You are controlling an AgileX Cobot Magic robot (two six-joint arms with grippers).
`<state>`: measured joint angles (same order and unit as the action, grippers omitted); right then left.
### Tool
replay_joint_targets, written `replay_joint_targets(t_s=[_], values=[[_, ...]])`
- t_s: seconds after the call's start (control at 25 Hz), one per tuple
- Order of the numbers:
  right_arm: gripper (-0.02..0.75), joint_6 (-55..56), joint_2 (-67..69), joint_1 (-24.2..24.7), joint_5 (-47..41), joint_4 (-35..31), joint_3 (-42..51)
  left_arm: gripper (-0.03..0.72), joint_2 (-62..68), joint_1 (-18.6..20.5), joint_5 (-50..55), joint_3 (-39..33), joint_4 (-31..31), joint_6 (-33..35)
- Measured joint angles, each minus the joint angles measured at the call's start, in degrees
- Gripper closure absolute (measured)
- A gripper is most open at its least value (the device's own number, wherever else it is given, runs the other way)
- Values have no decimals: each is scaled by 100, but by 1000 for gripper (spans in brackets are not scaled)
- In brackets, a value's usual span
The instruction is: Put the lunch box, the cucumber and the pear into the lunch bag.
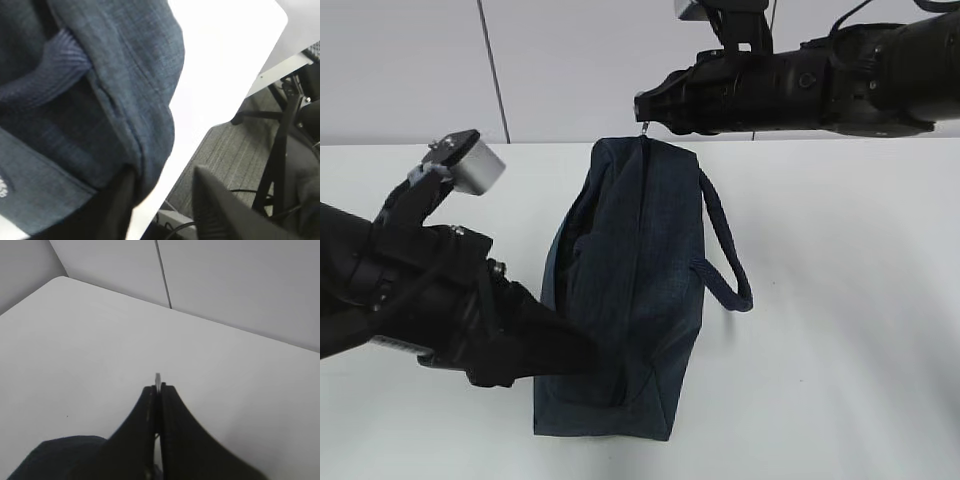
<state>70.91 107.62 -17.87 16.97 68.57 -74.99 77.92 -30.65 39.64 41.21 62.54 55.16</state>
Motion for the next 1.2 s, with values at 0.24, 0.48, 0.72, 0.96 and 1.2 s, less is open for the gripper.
replay_joint_targets(t_s=[0.24, 0.48, 0.72, 0.96, 1.2], values=[[738, 454, 0, 10, 181, 556, -10, 345, -589, -8, -636, -12, 403, -2], [738, 676, 0, 10, 508, 746, -12, 338, -1282, -8, -1961, -12, 745, -2], [738, 690, 0, 10, 568, 782, -12, 338, -856, -8, -2495, 524, 869, -2], [738, 703, 0, 10, 568, 895, -12, 338, 128, -8, -2517, 1416, 897, -2], [738, 715, 0, 10, 537, 956, -12, 338, 936, 370, -1550, 2019, 810, -174]])
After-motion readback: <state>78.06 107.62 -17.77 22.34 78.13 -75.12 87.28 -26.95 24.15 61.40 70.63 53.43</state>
